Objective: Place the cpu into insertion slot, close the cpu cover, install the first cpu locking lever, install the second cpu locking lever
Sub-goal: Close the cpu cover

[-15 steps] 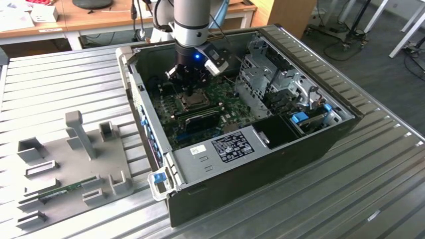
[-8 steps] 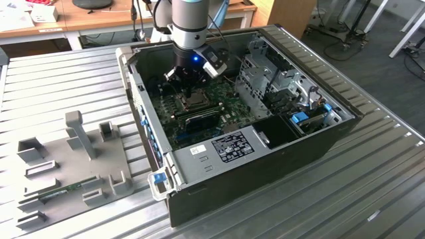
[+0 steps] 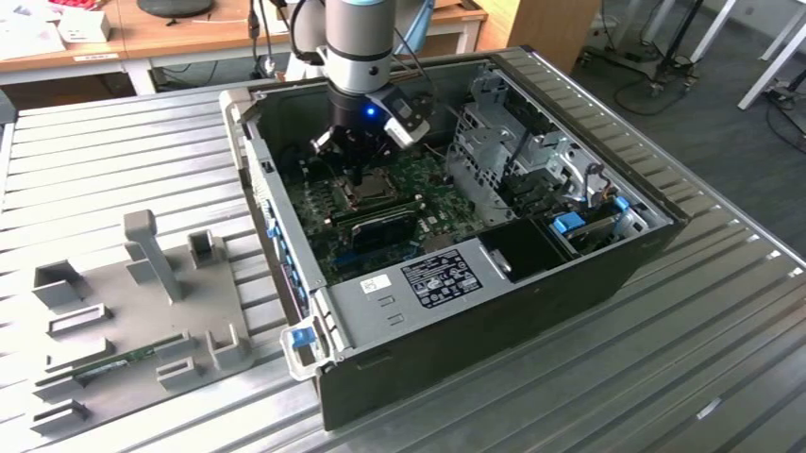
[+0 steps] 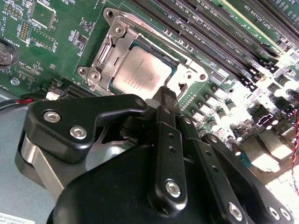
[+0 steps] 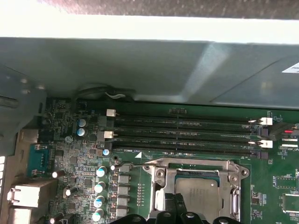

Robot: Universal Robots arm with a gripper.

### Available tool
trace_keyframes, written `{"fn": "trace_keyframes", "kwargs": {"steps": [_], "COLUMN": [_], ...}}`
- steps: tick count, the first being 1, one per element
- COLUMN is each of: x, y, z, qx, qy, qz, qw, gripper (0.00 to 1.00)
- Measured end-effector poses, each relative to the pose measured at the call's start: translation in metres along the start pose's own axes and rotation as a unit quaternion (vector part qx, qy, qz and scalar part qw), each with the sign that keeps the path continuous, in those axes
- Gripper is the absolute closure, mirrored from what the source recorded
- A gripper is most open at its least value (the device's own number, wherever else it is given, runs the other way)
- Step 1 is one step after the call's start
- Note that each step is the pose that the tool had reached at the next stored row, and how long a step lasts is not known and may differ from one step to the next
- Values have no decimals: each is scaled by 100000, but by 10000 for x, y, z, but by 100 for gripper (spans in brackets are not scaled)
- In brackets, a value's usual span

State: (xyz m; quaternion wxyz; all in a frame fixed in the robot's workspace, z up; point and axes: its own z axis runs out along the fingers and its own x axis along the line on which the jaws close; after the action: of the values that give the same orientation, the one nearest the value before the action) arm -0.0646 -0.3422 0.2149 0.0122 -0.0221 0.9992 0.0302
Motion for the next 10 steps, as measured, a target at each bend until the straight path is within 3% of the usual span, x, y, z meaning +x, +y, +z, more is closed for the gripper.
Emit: {"fn": "trace_keyframes", "kwargs": {"steps": [10], "x": [18], "y": [-3], "z": [46], "qx": [14], "qy": [9], "qz": [-13], "qw": [100000], "gripper": [90]}}
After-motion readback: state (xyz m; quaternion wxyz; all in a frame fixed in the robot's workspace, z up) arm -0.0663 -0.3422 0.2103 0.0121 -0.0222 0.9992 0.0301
